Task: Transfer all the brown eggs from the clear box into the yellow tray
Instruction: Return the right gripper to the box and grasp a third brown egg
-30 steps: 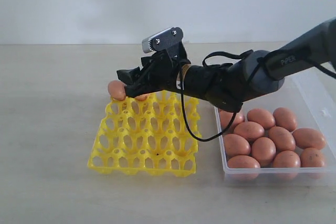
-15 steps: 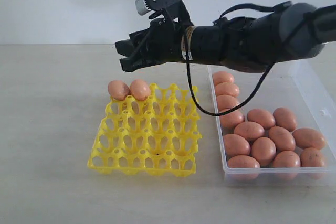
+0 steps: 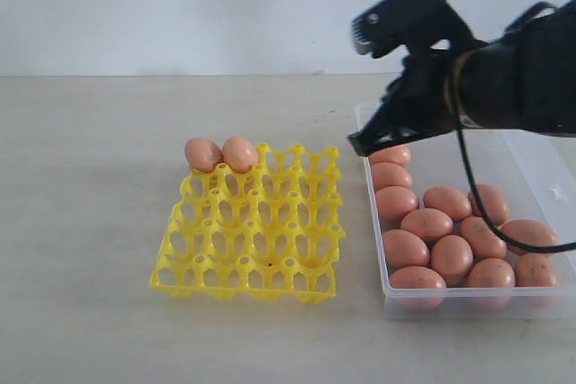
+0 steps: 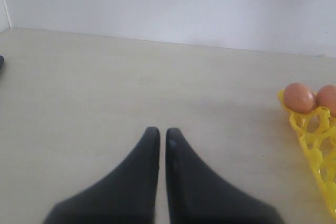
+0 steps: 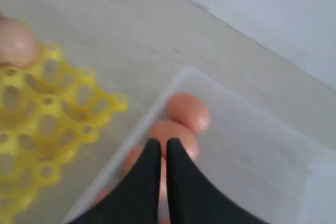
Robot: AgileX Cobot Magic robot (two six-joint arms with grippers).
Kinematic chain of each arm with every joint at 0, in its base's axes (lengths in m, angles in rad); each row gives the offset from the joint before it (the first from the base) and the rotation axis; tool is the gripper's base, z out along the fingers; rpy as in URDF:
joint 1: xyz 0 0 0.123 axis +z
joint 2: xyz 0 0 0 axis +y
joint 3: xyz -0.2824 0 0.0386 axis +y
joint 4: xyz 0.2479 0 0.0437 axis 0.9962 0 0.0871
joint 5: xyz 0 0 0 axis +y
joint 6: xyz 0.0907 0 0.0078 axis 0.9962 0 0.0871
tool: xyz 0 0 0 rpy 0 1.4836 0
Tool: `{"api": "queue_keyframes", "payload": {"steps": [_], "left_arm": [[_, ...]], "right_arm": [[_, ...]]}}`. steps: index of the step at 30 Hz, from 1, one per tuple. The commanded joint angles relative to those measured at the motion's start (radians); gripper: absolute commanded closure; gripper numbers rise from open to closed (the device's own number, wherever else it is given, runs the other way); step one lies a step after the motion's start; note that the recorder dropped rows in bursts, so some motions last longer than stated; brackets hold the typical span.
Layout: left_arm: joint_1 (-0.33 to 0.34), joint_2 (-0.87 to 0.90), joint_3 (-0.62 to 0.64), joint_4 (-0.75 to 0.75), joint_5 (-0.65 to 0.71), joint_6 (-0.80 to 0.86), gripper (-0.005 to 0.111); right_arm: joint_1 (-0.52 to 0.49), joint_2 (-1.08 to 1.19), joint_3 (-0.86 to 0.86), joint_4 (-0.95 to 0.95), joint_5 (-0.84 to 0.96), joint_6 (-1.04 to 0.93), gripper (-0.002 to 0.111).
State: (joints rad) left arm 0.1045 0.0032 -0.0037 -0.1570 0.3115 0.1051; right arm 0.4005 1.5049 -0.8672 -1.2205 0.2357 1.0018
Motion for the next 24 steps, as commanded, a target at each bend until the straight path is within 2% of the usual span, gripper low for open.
{"api": "queue_keyframes", "payload": {"steps": [1,2,3,4,5,6,8,11,16,24], "left_arm": [[0.003,-0.003,0.004,-0.001,-0.008,0.004,0.103],[0.003,-0.003,0.004,-0.001,-0.008,0.004,0.103],[0.003,-0.003,0.004,-0.001,-0.008,0.004,0.103],[0.003,-0.003,0.004,-0.001,-0.008,0.004,0.103],[0.003,-0.003,0.004,-0.001,-0.008,0.004,0.103],[0.003,-0.003,0.004,-0.001,-0.008,0.004,0.103],[0.003,-0.003,0.004,-0.001,-0.008,0.004,0.103],[0.003,-0.003,0.004,-0.001,-0.008,0.004,0.103],[0.003,-0.003,0.004,-0.001,-0.008,0.004,0.103],[0.003,-0.003,0.004,-0.001,-0.008,0.004,0.103]], "right_arm": [[-0.001,-0.058,0.038,0.193,0.149,-0.092,0.09],[-0.001,-0.055,0.038,0.242,0.144,-0.137,0.081],[-0.001,-0.047,0.038,0.291,0.152,-0.192,0.065],[-0.001,-0.035,0.038,0.335,0.183,-0.245,0.054],[-0.001,-0.026,0.036,0.369,0.218,-0.286,0.05],[-0.001,-0.013,0.034,0.413,0.274,-0.342,0.051],[-0.001,0.018,0.014,0.501,0.388,-0.448,0.061],[-0.001,0.064,-0.017,0.552,0.448,-0.534,0.069],[-0.005,0.136,-0.128,0.597,0.537,-0.582,0.062],[-0.105,0.28,-0.316,0.863,0.686,-0.916,0.059]]}}
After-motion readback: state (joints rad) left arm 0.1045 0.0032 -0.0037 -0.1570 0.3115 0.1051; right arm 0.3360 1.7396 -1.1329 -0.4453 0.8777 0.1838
